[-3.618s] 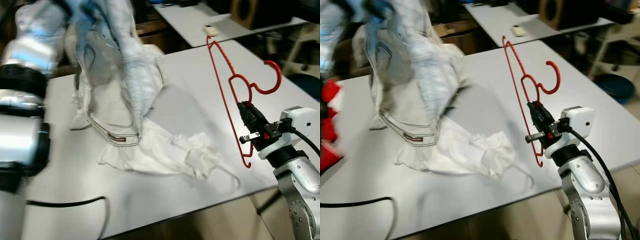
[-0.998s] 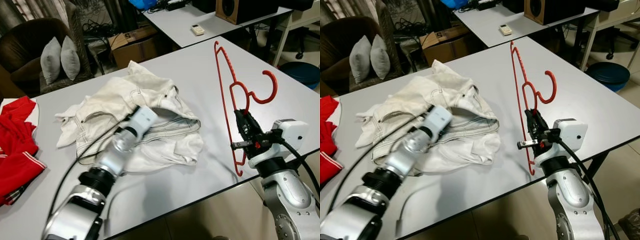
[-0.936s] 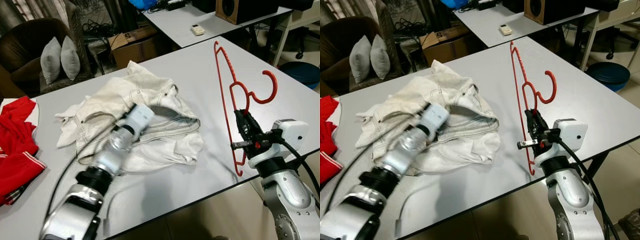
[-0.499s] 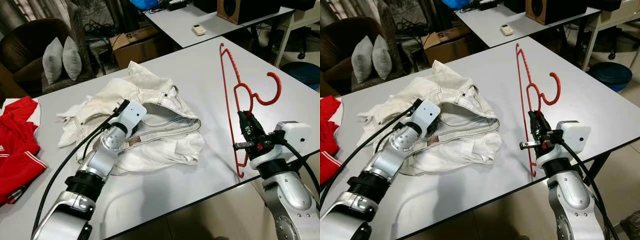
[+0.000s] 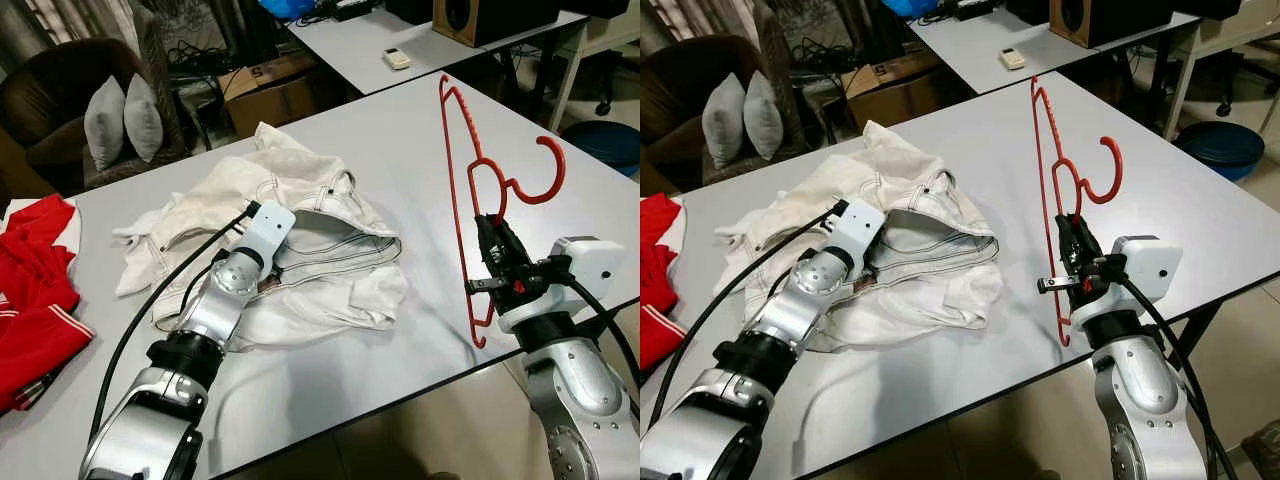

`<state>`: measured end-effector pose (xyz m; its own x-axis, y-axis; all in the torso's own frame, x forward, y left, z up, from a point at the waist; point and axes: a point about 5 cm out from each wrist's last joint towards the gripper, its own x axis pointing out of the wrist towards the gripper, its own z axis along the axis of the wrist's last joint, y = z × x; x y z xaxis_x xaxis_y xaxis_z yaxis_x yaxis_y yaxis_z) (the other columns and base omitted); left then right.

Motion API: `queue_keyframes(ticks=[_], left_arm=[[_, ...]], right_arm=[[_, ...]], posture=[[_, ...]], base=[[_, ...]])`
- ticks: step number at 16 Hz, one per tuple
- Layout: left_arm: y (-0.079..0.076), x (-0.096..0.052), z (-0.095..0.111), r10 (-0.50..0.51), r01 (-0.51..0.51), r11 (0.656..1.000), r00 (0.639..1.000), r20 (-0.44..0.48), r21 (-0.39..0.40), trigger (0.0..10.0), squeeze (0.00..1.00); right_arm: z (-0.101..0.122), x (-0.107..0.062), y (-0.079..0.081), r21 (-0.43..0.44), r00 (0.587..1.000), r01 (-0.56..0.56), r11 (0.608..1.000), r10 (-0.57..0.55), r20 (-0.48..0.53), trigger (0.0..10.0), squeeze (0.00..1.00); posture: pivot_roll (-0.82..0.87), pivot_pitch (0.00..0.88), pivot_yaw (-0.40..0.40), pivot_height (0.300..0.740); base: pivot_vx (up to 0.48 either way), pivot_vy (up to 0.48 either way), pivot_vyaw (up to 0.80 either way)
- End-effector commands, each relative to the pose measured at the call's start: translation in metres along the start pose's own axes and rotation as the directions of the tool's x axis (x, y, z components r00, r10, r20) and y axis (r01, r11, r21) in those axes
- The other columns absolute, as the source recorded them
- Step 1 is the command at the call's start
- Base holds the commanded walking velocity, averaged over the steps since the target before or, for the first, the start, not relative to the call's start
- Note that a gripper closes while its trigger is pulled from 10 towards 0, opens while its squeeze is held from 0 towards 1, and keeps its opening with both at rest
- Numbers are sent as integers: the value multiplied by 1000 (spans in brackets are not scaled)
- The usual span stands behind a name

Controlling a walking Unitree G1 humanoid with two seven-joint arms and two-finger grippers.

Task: Hang hanger

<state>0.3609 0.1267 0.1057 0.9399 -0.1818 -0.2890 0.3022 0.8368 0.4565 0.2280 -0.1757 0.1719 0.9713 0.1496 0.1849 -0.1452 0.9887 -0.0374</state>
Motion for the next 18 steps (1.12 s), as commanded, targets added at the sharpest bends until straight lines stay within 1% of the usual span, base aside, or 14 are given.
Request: queue_keyframes(ticks=[1, 4, 5, 6, 8, 9, 10, 11, 12, 14, 15, 16, 17, 18], left_arm=[[11, 0, -7, 27, -28, 999, 999, -37, -22, 0, 0], [11, 1, -10, 19, -21, 999, 998, -55, -48, 0, 0], [12, 2, -9, 5, -7, 999, 999, -46, -53, 0, 0], [13, 3, -3, -14, 13, 997, 1000, -13, -75, 0, 0], [28, 8, 25, -50, 65, 986, 994, 99, -154, 0, 0], [45, 10, 48, -43, 69, 986, 985, 167, -152, 0, 0], [67, 10, 70, -14, 42, 990, 978, 209, -131, 0, 0], [79, 10, 80, 1, 25, 993, 975, 223, -113, 0, 0], [84, 9, 85, 10, 15, 994, 973, 231, -107, 0, 0], [103, 7, 98, 32, -10, 996, 967, 252, -87, 0, 0], [110, 5, 102, 34, -14, 997, 965, 261, -79, 0, 0], [115, 4, 105, 28, -12, 998, 963, 268, -61, 0, 0], [117, 3, 108, -3, 13, 999, 960, 279, -34, 0, 0], [116, 2, 111, -62, 64, 998, 955, 290, 2, 0, 0]], right_arm=[[1, 4, 3, -4, 1000, -9, 1000, 9, 14, 10000, 0], [1, 3, 5, -6, 999, -30, 1000, 30, 13, 10000, 0], [3, 0, 9, -5, 996, -94, 996, 94, 8, 10000, 0], [7, -5, 11, 2, 988, -152, 988, 152, 12, 10000, 0], [17, -23, 16, 61, 944, -330, 942, 331, -9, 10000, 0], [23, -35, 19, 89, 897, -437, 895, 441, -31, 10000, 0], [30, -44, 19, 100, 852, -515, 852, 521, -49, 10000, 0], [33, -48, 19, 101, 828, -552, 828, 559, -53, 10000, 0], [34, -51, 19, 114, 811, -573, 811, 582, -58, 10000, 0], [31, -61, 17, 147, 750, -633, 760, 649, -128, 10000, 0], [27, -63, 15, 164, 734, -636, 754, 656, -174, 10000, 0], [22, -62, 14, 177, 731, -625, 760, 650, -207, 10000, 0], [15, -58, 12, 181, 740, -600, 779, 627, -243, 10000, 0], [7, -51, 9, 188, 761, -556, 810, 587, -277, 10000, 0]], posture=[[-240, 0, 256, 740], [-243, 0, 266, 740], [-245, 0, 270, 740], [-245, 0, 271, 740], [-242, 0, 268, 740], [-237, 0, 257, 740], [-234, 0, 250, 740], [-233, 0, 243, 740], [-231, 0, 234, 740], [-230, 0, 214, 740], [-230, 0, 208, 740], [-229, 0, 205, 740], [-226, 0, 204, 740], [-225, 0, 207, 740]], base=[[0, 0, 0], [0, 0, 0], [0, 0, 0], [0, 0, 0], [0, 0, 0], [0, 0, 0], [0, 0, 0], [0, 0, 0], [0, 0, 0], [0, 0, 0], [0, 0, 0], [0, 0, 0], [0, 0, 0], [0, 0, 0]])
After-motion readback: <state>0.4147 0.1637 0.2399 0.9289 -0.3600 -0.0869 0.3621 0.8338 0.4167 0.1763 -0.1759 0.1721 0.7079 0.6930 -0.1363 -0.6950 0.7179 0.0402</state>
